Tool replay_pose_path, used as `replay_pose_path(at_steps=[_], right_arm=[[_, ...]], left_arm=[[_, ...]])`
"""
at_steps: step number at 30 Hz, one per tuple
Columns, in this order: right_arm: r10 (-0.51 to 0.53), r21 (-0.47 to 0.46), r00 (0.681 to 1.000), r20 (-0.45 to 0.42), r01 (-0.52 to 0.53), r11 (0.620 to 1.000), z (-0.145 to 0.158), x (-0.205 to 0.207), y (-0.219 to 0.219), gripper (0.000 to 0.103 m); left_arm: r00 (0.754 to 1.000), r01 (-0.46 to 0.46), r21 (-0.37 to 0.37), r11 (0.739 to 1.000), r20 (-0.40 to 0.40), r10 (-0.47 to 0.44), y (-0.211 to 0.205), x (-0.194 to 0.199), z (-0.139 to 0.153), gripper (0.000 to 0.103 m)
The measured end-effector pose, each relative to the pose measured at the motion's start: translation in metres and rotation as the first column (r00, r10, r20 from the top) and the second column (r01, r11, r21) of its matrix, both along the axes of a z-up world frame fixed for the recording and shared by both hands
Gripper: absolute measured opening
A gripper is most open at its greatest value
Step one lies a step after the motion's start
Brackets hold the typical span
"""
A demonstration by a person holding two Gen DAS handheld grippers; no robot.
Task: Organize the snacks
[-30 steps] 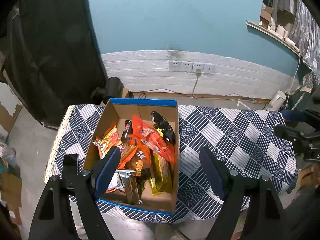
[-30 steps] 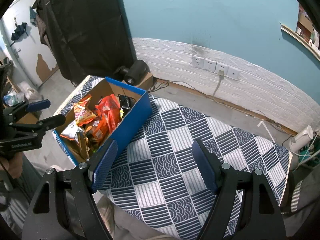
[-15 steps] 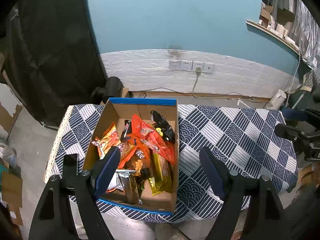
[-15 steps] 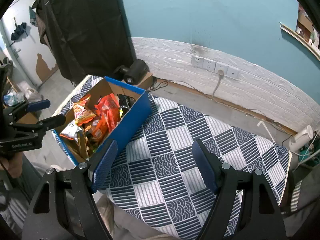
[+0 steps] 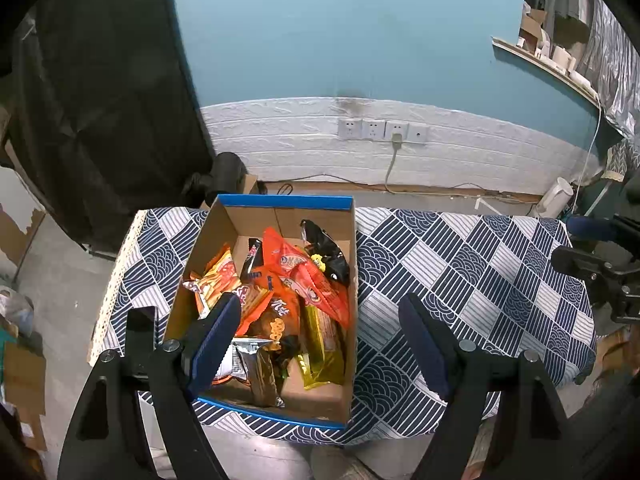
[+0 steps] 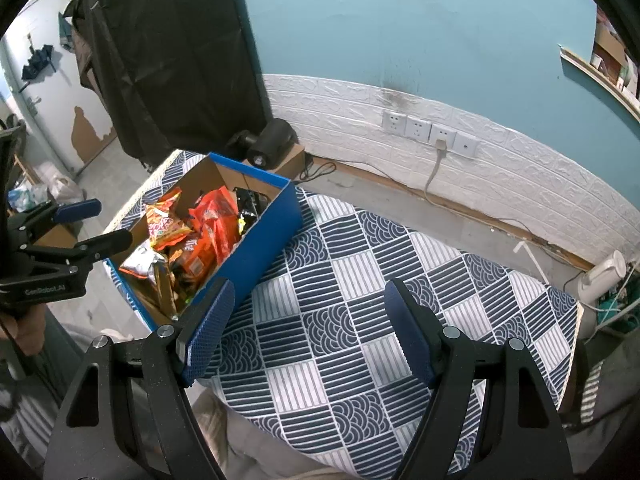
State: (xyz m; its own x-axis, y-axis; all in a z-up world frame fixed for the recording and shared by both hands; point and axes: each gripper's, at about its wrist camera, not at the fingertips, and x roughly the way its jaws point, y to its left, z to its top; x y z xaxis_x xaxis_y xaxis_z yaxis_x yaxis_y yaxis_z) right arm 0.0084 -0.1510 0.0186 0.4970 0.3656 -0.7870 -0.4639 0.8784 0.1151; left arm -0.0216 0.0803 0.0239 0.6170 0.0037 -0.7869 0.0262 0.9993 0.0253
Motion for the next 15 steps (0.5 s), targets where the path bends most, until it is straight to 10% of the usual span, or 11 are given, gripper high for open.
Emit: replay_pose_path(at_steps=[15], right_arm=[[-0.003, 0.0, 1.0, 0.0, 0.003, 1.0, -0.0002, 0.0002, -0.0004, 0.077]], left_arm=[[1.0, -0.009, 0.022, 1.0, -0.004, 0.009, 0.0008, 0.0006, -0.0018, 0.082]])
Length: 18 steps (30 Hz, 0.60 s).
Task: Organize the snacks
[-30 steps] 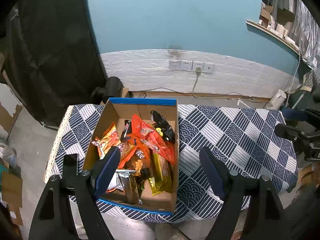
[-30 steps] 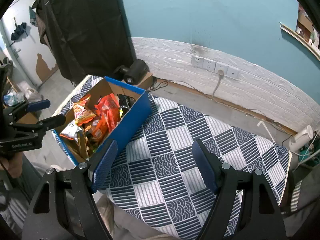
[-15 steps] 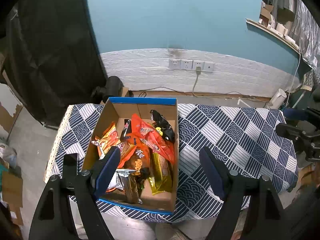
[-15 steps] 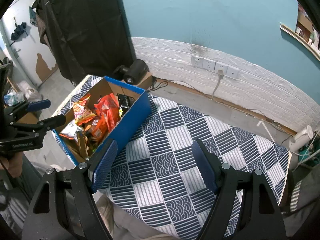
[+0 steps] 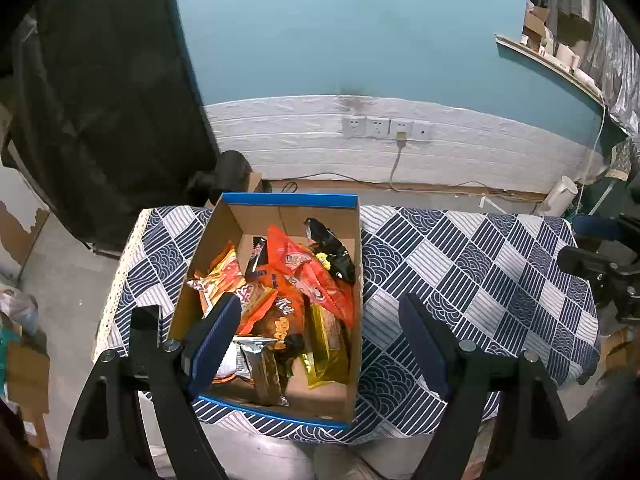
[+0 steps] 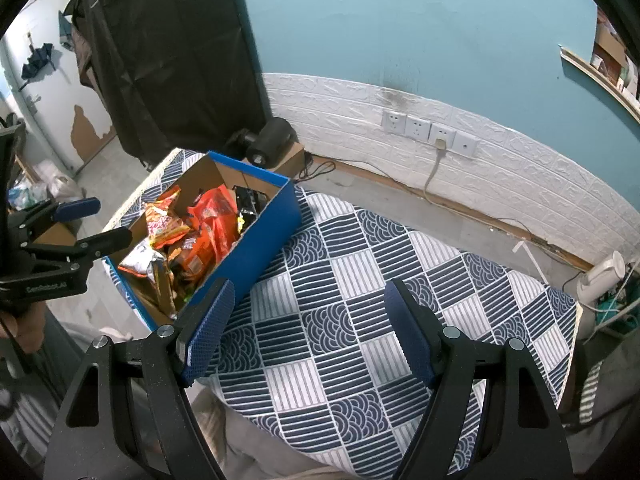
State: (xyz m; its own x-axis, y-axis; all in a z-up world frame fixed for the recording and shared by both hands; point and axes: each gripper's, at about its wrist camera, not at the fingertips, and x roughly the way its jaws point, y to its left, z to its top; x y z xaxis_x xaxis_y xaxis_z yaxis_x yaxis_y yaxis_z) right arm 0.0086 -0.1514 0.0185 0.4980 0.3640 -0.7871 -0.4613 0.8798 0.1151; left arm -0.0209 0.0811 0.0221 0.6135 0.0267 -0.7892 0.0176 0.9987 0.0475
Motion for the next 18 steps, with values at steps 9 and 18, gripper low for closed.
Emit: replay_pose_path(at_steps=[9, 18], right_arm=[[0.0, -0.004, 1.0, -0.002, 0.0, 1.0, -0.0028, -0.0018, -0.0064, 0.077], [-0.001, -0.005, 1.0, -0.003, 0.001, 1.0, -0.0028, -0.0015, -0.0052, 0.077]], left_arm=[[0.999, -0.016, 0.017, 1.0, -0.037, 0.017, 0.0016, 0.0045, -0.0039, 0.082], [1.0, -0.006, 0.055, 0.998, -0.017, 0.007, -0.0038, 0.0023, -0.0015, 0.082]])
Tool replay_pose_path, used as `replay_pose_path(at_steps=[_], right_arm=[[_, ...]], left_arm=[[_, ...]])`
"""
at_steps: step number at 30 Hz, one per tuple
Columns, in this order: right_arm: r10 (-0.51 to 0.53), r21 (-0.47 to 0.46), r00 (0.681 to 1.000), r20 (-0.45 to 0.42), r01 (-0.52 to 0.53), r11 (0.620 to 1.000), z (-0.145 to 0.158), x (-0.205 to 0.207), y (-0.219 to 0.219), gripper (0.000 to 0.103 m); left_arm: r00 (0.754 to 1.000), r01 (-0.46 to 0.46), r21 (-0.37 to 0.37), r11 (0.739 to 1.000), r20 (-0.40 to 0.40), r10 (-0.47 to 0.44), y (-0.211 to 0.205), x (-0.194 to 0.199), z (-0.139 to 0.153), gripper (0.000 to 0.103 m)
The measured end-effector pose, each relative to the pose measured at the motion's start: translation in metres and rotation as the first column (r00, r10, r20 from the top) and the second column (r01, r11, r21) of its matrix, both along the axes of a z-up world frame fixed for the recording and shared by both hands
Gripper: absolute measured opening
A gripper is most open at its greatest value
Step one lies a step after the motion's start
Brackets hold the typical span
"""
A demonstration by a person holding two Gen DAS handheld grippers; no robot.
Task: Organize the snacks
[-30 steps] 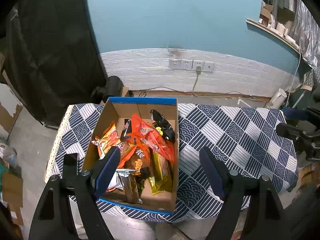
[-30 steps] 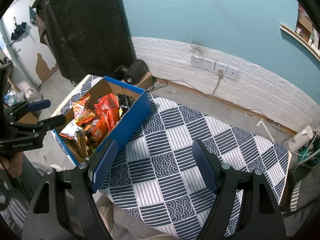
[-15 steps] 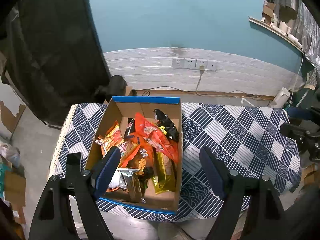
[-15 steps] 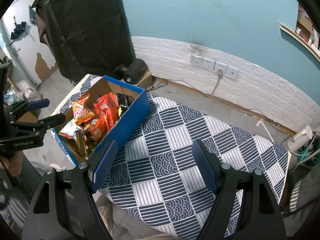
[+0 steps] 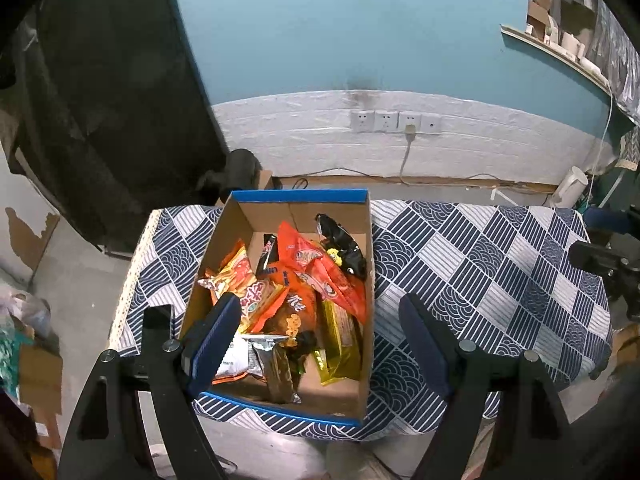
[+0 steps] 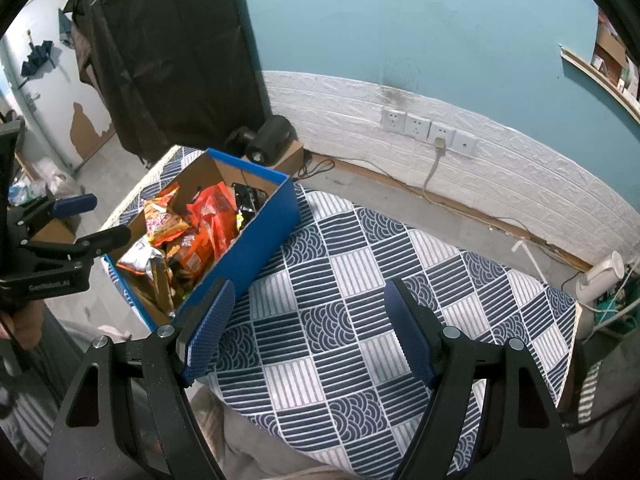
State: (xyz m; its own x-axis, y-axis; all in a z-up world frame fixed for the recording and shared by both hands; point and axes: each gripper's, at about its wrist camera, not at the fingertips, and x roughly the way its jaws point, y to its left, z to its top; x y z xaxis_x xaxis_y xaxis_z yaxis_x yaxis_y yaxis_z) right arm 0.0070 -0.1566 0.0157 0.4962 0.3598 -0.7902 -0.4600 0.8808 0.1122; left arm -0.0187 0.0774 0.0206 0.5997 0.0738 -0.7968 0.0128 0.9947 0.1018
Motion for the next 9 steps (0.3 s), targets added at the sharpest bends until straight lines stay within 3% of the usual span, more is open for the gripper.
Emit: replay_pose_path(at_steps=[9], right_arm=[[0.0, -0.001, 1.0, -0.001, 0.0, 1.0, -0.0001, -0.0005, -0.0012, 0.077]], left_arm=[[1.0, 0.003, -0.012, 1.0, -0.01, -0.003, 0.0002, 0.0019, -0.0006, 0.082]])
